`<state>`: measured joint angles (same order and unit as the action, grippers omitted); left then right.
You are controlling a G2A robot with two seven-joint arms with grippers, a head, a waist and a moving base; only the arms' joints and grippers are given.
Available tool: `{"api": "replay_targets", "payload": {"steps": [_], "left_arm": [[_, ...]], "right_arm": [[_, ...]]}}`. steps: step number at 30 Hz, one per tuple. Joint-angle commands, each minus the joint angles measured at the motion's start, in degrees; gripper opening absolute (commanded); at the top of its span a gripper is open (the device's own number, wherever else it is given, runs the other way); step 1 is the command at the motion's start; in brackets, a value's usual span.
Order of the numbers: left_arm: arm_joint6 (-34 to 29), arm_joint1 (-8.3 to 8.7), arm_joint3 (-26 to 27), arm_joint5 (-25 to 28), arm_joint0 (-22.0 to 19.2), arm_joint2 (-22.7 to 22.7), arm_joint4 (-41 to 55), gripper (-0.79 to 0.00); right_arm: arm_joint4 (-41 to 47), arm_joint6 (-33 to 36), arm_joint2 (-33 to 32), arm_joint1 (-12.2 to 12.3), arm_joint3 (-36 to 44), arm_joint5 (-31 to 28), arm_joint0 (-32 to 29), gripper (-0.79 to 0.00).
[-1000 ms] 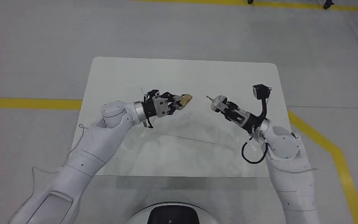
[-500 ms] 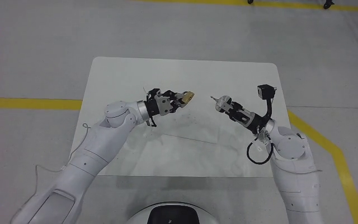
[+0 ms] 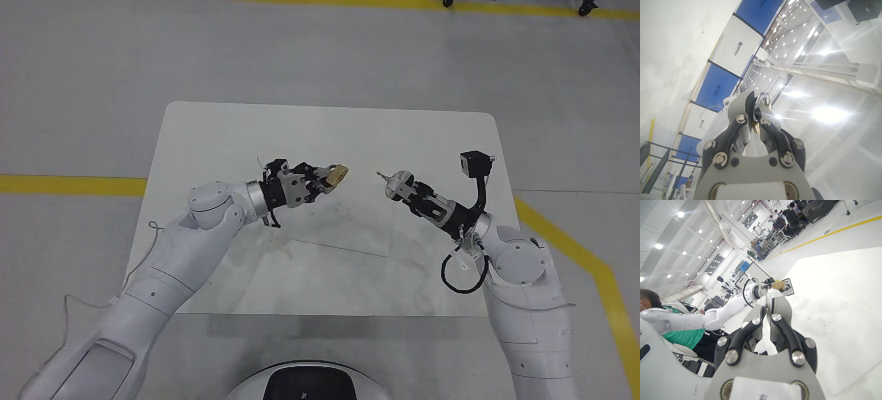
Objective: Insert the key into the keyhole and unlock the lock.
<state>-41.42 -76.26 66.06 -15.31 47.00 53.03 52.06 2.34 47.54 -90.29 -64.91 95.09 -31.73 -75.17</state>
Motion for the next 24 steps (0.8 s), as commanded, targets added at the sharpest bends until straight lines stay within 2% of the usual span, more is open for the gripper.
{"api": "replay_targets", "payload": {"steps": [1,3,6,8,14,19,24], "left_arm": [[1.49,-0.63,-0.15,0.08,-0.71,-0.92,0.81,-0.785],[1.83,-1.58,-0.59,0.24,-1.81,-2.19,3.16,-0.785],[3.89,-2.99,-2.51,-0.03,-5.16,-5.25,1.36,-0.785],[4.87,-4.02,-3.99,-0.03,-7.30,-6.63,1.77,-0.785],[9.11,-6.94,-7.06,0.33,-12.43,-10.34,1.38,-0.785],[10.89,-8.69,-9.02,0.62,-14.86,-12.45,-0.31,-0.785],[9.81,-9.68,-10.64,0.33,-15.71,-13.08,-0.95,-0.785]], "right_arm": [[3.43,-0.98,-0.85,0.09,0.71,1.16,-0.93,-0.785],[8.14,1.80,-1.41,0.34,1.69,2.85,-2.00,-0.785],[18.32,1.99,-2.20,0.38,1.90,12.08,-3.19,-0.785],[20.57,3.82,-2.08,0.53,3.53,16.13,-4.21,-0.785],[17.27,2.79,-2.35,1.05,8.07,26.06,-5.94,-0.785],[14.08,-1.72,-4.16,1.34,10.97,29.85,-7.40,-0.785],[15.63,-0.67,-6.65,1.62,15.76,28.40,-10.28,-0.785]]}}
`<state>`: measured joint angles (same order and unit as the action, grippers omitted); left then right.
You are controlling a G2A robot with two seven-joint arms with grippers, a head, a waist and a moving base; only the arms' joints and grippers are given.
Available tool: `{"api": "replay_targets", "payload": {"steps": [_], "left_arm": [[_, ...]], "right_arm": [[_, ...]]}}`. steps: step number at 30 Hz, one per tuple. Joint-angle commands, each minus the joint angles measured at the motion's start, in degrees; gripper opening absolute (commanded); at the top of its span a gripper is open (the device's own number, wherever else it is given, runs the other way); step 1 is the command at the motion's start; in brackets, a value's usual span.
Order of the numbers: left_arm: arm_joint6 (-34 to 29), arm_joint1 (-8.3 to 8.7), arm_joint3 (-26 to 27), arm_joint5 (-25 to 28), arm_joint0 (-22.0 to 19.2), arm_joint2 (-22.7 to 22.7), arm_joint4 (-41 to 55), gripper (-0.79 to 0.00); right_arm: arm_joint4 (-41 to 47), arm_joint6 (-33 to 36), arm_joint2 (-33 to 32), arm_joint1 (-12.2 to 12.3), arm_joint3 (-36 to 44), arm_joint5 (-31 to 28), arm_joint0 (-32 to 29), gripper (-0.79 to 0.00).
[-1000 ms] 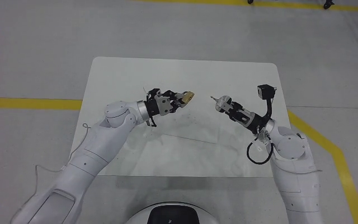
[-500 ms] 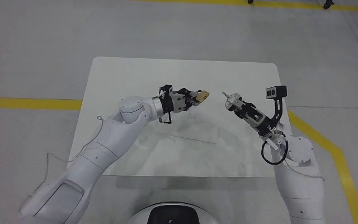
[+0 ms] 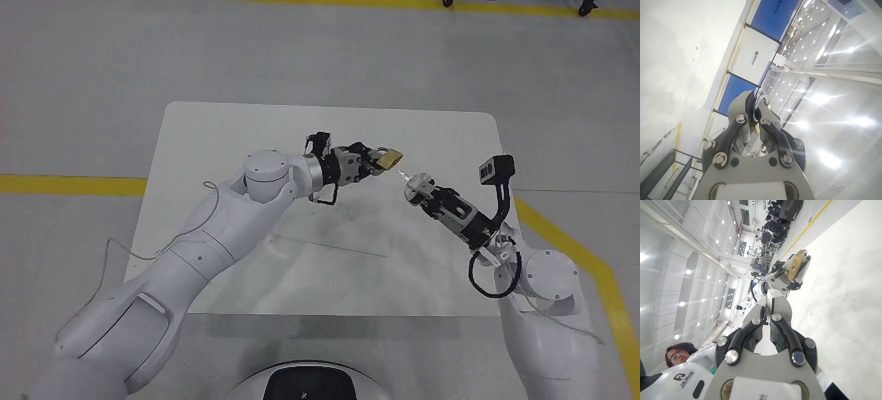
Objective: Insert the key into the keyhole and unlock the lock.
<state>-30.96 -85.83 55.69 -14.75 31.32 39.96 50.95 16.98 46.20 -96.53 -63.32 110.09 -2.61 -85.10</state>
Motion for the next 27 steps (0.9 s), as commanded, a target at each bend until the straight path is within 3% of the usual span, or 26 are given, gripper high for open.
{"api": "replay_targets", "payload": {"steps": [1,17,22,27], "left_arm": [[-2.97,-0.30,-0.39,-0.73,0.40,0.61,2.82,-0.785],[-4.31,-0.37,-0.34,-1.06,0.64,0.96,4.36,-0.785],[-4.31,-0.37,-0.34,-1.06,0.64,0.96,4.36,-0.785],[-4.31,-0.37,-0.34,-1.06,0.64,0.96,4.36,-0.785]], "right_arm": [[1.00,0.68,-0.41,0.03,0.76,-0.73,-0.35,-0.785],[0.58,0.14,-0.48,0.03,0.53,-0.69,-0.31,-0.785],[2.23,-1.60,1.10,0.02,-3.91,4.60,3.87,-0.785],[4.02,-4.84,-1.78,0.27,0.08,12.34,2.15,-0.785]]}}
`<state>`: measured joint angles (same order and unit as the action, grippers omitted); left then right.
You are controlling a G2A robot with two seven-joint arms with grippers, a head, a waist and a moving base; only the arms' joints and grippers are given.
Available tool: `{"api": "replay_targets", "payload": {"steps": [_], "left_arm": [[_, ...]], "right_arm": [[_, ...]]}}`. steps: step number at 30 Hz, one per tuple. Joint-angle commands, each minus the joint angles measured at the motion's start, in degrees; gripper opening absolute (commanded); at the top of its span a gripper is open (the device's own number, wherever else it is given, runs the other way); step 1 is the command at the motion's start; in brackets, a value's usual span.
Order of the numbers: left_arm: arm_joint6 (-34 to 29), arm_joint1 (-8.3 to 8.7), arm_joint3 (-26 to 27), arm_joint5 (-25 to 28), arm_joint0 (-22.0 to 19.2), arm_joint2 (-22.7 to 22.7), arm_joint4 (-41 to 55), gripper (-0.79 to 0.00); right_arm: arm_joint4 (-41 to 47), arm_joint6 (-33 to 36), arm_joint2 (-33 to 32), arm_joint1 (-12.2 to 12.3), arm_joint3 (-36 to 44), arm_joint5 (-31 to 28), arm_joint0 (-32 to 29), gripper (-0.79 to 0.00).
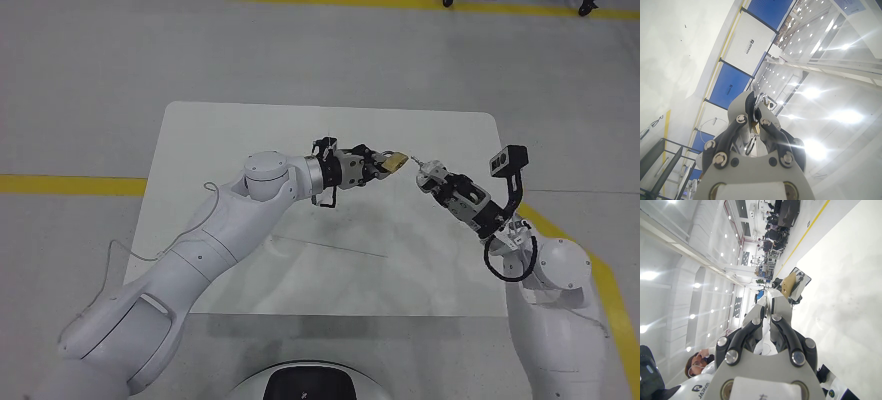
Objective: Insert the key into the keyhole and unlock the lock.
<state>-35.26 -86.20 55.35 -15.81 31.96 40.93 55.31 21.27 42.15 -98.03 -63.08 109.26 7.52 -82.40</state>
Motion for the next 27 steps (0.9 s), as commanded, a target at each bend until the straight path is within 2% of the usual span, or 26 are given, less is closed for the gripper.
{"api": "replay_targets", "payload": {"steps": [1,4,12,27], "left_arm": [[0.00,0.00,0.00,0.00,0.00,0.00,0.00,-0.785],[0.00,0.00,0.00,0.00,0.00,0.00,0.00,-0.785],[0.00,0.00,0.00,0.00,0.00,0.00,0.00,-0.785],[0.00,0.00,0.00,0.00,0.00,0.00,0.00,-0.785]], "right_arm": [[-1.48,-1.56,-0.62,0.15,2.58,4.33,-1.02,-0.785],[-2.48,-2.54,-1.32,0.35,6.42,9.45,-2.69,-0.785],[-7.27,-4.71,-2.12,0.89,14.54,18.59,-6.03,-0.785],[-8.95,-10.34,1.16,1.00,20.57,25.18,-5.87,-0.785]]}}
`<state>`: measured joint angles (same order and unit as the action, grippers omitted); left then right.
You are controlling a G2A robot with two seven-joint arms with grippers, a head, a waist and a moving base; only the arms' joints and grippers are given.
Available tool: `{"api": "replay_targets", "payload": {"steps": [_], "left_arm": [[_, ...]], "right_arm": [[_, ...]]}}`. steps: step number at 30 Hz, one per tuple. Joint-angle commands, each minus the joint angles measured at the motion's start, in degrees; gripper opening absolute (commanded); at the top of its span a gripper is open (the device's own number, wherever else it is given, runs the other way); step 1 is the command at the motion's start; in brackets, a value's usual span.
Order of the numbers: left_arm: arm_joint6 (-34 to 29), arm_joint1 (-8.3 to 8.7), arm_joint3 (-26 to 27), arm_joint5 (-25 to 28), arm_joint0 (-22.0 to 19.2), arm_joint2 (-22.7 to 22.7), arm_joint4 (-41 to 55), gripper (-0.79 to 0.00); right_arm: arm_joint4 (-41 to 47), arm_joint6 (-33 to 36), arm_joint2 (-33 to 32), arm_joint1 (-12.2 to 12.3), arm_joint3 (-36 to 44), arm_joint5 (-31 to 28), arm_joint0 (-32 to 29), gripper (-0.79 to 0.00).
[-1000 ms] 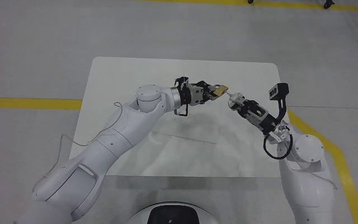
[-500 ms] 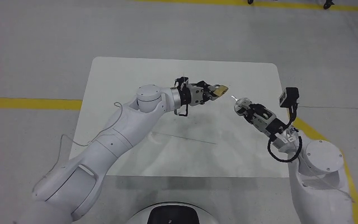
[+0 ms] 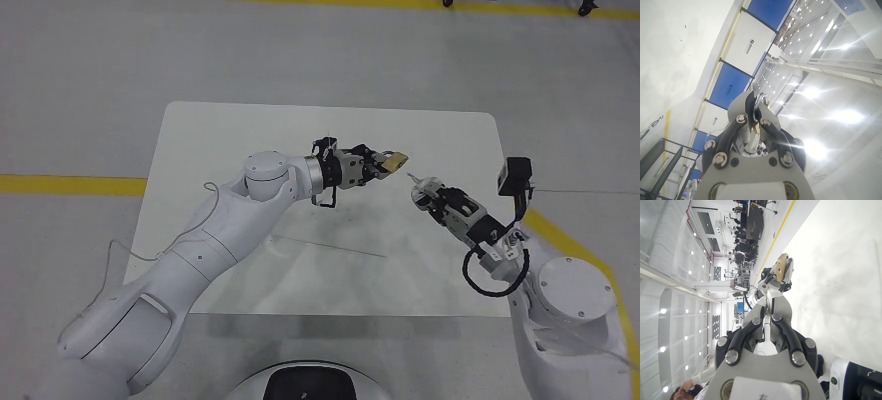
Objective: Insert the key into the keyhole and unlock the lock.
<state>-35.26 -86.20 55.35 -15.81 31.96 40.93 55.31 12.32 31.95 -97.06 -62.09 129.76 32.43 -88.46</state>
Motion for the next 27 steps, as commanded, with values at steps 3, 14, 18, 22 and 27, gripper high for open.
{"api": "replay_targets", "payload": {"steps": [3,14,18,22,27], "left_arm": [[0.00,0.00,0.00,0.00,0.00,0.00,0.00,-0.785],[0.00,0.00,0.00,0.00,0.00,0.00,0.00,-0.785],[0.00,0.00,0.00,0.00,0.00,0.00,0.00,-0.785],[0.00,0.00,0.00,0.00,0.00,0.00,0.00,-0.785],[0.00,0.00,0.00,0.00,0.00,0.00,0.00,-0.785]], "right_arm": [[-0.41,-0.63,1.13,0.08,0.15,1.73,1.23,-0.785],[-1.71,-2.67,5.25,0.26,-1.87,8.41,6.73,-0.785],[-2.10,-3.35,6.29,0.32,-2.63,10.06,8.12,-0.785],[-2.04,-4.31,6.57,0.34,-3.44,11.21,9.11,-0.785],[-2.10,-4.17,7.05,0.47,-4.02,12.30,9.76,-0.785]]}}
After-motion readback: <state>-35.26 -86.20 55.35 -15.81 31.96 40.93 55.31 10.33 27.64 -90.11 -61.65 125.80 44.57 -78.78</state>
